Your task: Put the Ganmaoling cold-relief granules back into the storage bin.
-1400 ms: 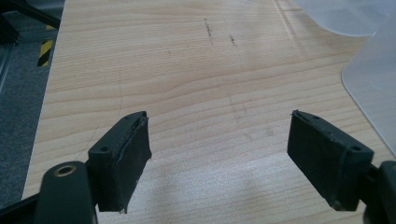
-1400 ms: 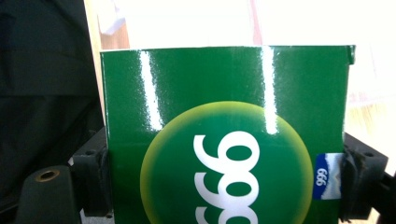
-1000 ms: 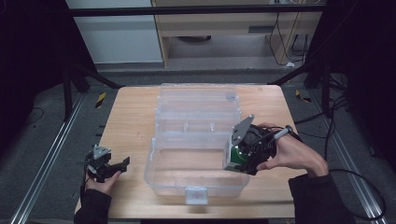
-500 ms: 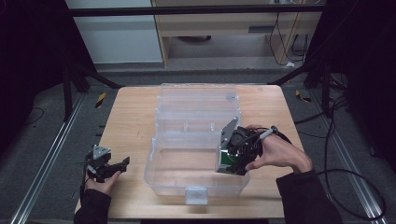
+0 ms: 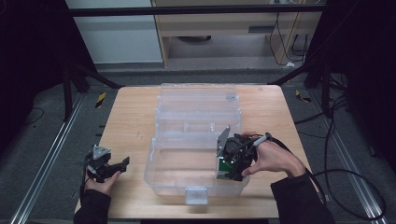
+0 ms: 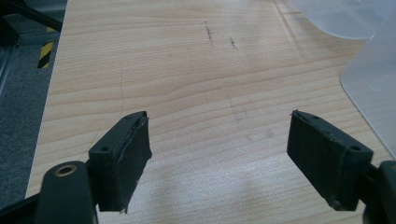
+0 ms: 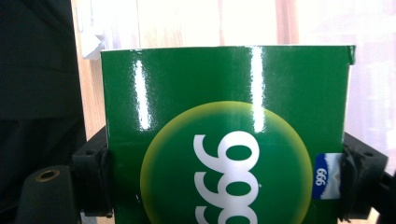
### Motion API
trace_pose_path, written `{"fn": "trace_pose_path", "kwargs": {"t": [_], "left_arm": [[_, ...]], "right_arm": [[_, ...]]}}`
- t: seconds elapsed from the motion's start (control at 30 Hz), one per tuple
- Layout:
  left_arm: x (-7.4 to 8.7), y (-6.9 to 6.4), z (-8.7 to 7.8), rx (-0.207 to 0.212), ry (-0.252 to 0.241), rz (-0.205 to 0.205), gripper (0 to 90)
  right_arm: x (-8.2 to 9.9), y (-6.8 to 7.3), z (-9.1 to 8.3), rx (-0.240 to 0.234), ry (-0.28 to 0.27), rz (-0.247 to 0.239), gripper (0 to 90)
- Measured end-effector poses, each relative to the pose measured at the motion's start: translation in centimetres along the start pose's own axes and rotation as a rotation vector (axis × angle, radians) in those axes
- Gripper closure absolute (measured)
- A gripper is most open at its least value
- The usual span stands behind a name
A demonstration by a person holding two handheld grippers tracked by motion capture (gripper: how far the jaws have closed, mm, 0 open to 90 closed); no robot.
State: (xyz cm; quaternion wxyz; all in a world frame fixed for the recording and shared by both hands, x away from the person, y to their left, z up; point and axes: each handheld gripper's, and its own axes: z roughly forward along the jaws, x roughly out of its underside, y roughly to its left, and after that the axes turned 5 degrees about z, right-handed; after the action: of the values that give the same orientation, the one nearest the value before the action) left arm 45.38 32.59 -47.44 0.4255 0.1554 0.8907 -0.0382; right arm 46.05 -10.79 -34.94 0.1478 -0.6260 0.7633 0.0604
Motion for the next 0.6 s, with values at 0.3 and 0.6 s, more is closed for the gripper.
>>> {"fn": "trace_pose_path", "kwargs": {"t": [0.3,0.6], "left_arm": [[0.0,0.0,0.0,-0.002,0.002,0.001,20.7],[0.0,0.0,0.0,-0.002,0.002,0.002,20.7]], "right_arm": [[0.5,0.1,1.6,-0.011,0.015,0.009,15.9],[0.6,0.2,2.6,-0.004,0.034,0.001,15.5]]}}
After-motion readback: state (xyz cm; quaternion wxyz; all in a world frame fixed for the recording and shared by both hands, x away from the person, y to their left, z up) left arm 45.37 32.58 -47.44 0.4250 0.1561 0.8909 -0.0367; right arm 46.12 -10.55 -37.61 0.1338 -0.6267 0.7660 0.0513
